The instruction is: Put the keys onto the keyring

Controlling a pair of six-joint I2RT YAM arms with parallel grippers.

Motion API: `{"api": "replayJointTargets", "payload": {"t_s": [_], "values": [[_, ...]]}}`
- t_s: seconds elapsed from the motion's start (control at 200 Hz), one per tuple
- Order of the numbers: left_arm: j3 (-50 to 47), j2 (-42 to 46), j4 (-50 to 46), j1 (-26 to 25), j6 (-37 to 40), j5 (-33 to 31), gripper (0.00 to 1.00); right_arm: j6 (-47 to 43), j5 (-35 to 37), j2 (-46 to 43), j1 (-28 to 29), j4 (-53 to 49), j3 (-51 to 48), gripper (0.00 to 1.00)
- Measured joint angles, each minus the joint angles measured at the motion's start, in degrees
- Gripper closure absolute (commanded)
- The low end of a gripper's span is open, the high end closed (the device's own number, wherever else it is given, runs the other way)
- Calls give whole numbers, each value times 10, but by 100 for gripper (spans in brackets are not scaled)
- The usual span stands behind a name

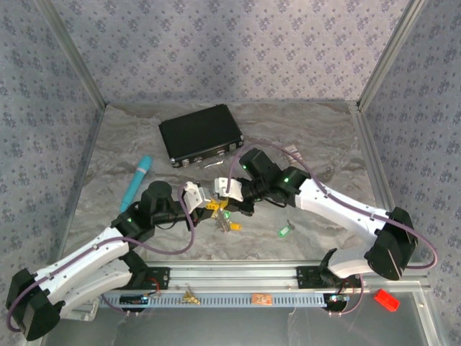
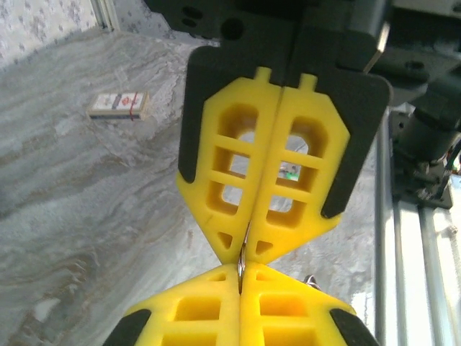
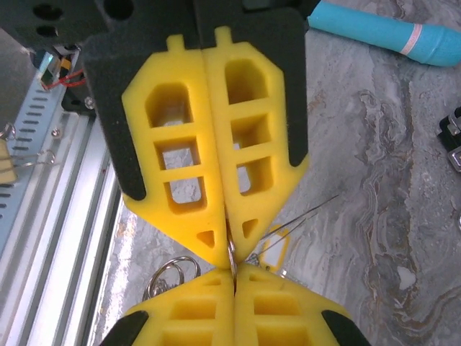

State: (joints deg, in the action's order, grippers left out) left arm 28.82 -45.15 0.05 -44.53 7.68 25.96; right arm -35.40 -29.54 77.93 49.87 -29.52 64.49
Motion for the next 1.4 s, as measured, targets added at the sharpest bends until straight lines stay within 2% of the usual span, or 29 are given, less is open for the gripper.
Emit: {"api": "replayJointTargets", "payload": {"t_s": [0.03,0.14,0.235,0.35,0.64,0.78,0.949,1.034,1.129,1.269,1.399], "values": [[0,0,2,0,0,0,100,5,-10,-5,-5,7,-6,75],[-19,10,23,-1,-2,-5,100,31,-49,-42,-33,59,-55,72],[-57,33,63,-1,-4,-12,100,70,-83,-76,-59,129,-118,71],[-97,58,115,-1,-9,-16,100,109,-107,-78,-64,200,-164,71],[-123,72,182,-1,-27,-18,100,156,-143,-49,-55,313,-179,72],[-131,72,203,-1,-34,-18,100,162,-149,-40,-46,332,-179,77],[-136,72,212,-1,-42,-23,100,167,-154,-34,-43,339,-179,89],[-139,72,216,-1,-43,-24,100,166,-154,-32,-43,339,-179,100],[-141,73,219,-1,-46,-25,100,163,-155,-31,-43,336,-178,100],[-140,79,213,-1,-54,-37,78,149,-150,-31,-43,309,-164,100],[-122,83,169,-1,-52,-50,72,117,-137,-31,-43,249,-135,100]]}}
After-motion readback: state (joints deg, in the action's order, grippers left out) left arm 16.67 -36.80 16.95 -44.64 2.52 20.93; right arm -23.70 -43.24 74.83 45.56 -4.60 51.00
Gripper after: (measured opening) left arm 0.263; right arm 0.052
